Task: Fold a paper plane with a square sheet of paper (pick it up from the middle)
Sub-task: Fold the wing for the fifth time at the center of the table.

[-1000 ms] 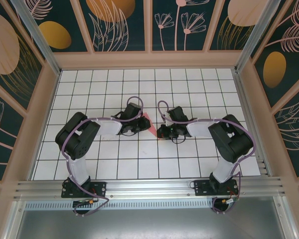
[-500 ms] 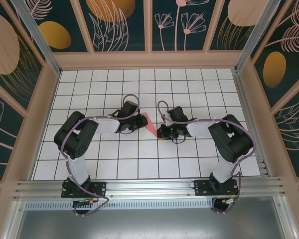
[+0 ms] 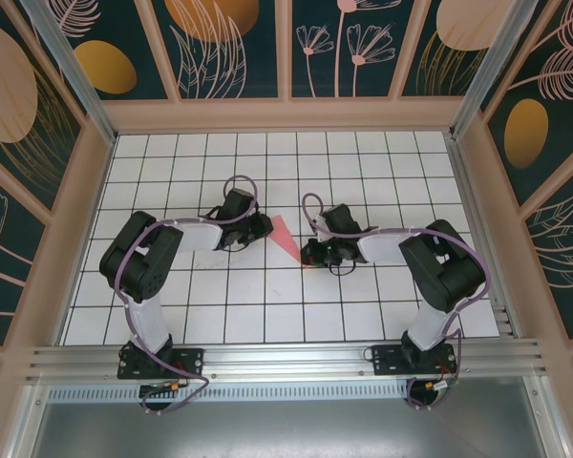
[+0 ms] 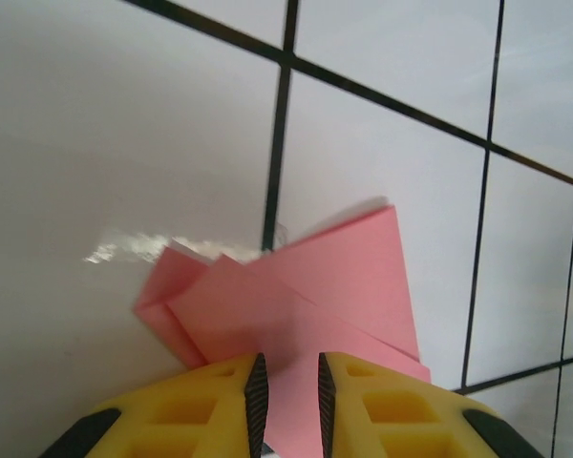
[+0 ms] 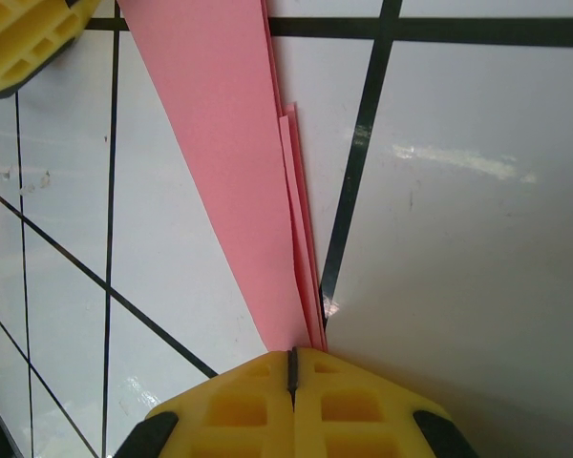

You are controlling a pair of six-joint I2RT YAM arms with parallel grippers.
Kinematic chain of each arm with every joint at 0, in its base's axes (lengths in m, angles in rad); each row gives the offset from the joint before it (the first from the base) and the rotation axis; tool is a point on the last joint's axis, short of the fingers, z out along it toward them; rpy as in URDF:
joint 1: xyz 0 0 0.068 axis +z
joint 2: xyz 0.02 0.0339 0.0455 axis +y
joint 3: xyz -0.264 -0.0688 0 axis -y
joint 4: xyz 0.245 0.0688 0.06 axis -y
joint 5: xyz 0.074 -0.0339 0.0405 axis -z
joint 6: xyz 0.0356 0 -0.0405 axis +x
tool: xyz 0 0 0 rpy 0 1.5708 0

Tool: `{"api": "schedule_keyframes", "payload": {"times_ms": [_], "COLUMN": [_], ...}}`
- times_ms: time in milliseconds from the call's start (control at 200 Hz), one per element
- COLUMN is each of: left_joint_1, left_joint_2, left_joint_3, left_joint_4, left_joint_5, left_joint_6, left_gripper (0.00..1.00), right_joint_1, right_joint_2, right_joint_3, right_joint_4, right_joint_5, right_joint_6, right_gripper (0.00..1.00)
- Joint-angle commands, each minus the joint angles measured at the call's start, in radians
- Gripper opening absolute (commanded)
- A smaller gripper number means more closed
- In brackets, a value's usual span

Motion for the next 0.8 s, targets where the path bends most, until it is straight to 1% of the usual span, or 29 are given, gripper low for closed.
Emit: {"api": "schedule_keyframes", "payload": {"times_ms": [0,585,776,796], "left_joint_1": [0.055,0.100,0.100,0.100], "left_joint_2": [0.020,0.032,0.036,0.033], "left_joint_3": [-0.023,0.009,0.044,0.074], "left_joint_4": [-0.054,-0.099,-0.132,-0.137], "left_joint_5": [-0.170,-0.239,-0.227,-0.223], "left_joint_6": [0.038,0.095,0.121,0.124], "left_gripper": [0.27,0.28,0.28,0.28], "right_joint_1": [0.004,0.007,0.008,0.009], "right_joint_2": [0.061,0.061,0.059,0.056], "right_joint_3": [-0.069,-0.076,-0.077,-0.076], "right_joint_4": [-0.203,-0.196,-0.188,-0.184], "right_joint_5": [0.130,0.131,0.128,0.126], "right_joint_6": [-0.025,-0.020,-0.013,-0.011], "right_gripper": [0.00,0.00,0.00,0.00]}}
